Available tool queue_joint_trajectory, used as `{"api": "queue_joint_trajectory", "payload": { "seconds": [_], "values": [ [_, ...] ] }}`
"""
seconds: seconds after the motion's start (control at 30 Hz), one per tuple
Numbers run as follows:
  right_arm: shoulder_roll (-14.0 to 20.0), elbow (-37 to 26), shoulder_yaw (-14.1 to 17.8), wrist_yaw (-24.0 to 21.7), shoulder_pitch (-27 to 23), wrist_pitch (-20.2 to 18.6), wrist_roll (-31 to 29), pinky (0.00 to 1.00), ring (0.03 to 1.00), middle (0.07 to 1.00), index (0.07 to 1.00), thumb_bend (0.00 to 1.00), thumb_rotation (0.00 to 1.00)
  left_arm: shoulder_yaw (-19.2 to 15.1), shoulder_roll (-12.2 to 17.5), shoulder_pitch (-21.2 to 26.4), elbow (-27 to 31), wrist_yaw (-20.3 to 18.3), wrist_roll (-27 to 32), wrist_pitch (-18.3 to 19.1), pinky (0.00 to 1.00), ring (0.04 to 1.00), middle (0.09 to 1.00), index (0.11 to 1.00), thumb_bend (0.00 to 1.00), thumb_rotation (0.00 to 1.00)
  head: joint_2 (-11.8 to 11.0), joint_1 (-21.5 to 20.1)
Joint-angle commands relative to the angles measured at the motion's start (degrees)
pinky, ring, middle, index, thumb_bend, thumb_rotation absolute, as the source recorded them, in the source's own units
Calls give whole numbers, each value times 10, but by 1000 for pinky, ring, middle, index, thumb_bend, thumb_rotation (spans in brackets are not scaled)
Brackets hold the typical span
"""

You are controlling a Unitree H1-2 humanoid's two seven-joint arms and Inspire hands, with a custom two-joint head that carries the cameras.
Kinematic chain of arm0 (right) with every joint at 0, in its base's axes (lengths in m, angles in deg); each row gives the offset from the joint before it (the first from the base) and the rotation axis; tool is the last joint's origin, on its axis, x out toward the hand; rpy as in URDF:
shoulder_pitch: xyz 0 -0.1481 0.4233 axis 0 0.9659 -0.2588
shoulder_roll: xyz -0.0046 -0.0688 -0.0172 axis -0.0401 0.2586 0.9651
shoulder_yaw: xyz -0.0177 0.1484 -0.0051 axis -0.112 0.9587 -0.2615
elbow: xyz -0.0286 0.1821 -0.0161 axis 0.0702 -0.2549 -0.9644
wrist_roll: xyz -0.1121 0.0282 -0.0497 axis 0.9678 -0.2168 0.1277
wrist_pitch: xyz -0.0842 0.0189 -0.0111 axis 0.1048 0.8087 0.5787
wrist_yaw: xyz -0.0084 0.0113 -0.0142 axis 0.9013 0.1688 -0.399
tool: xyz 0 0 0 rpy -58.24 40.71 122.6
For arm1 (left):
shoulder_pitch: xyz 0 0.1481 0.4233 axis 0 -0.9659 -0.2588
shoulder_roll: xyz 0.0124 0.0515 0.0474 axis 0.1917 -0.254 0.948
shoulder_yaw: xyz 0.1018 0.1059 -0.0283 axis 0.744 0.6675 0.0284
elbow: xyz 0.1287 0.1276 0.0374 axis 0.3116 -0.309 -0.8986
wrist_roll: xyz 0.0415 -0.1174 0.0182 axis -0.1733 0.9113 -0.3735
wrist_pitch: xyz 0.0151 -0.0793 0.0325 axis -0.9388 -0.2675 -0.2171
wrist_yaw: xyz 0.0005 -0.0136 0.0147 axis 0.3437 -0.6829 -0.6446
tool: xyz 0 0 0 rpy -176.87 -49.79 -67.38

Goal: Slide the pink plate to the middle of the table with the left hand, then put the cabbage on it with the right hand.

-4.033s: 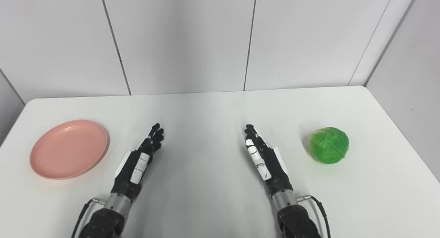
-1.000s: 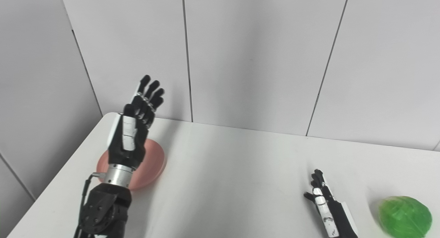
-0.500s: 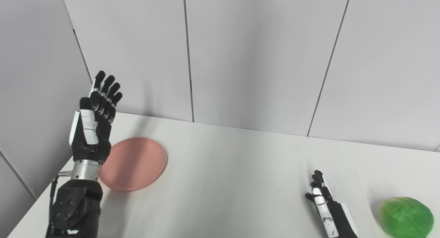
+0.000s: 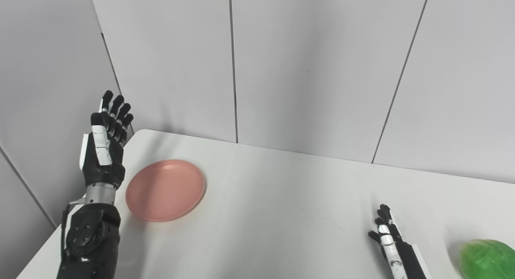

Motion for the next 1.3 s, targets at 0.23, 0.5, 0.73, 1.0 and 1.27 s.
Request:
{"api": "queue_joint_trajectory", "payload": {
  "seconds": [0.23, 0.5, 0.73, 1.0, 1.27],
  "values": [
    [9, -12, 2, 0, 5, 0, 12, 1000, 987, 982, 990, 334, 1000, -1, 19, 41, -28, -2, 14, -32, 952, 943, 958, 952, 872, 983, 3, -13],
    [7, -16, 7, -1, 5, -4, 2, 1000, 983, 979, 984, 327, 1000, -1, 23, 72, -84, -11, 31, -39, 955, 950, 958, 948, 885, 954, 11, -12],
    [10, -28, 2, 1, 7, -9, 14, 1000, 991, 984, 990, 311, 1000, -9, 33, 84, -154, -13, 45, -63, 968, 953, 956, 949, 881, 955, 14, -11],
    [6, -44, 7, -2, 7, -25, 4, 1000, 999, 996, 999, 286, 1000, -15, 41, 94, -204, -6, 54, -75, 978, 954, 956, 943, 885, 953, 19, -6],
    [13, -48, 7, -9, 5, -25, -2, 1000, 1000, 1000, 1000, 250, 1000, -21, 47, 92, -200, 1, 61, -67, 974, 959, 955, 934, 892, 957, 27, 7]
  ]
}}
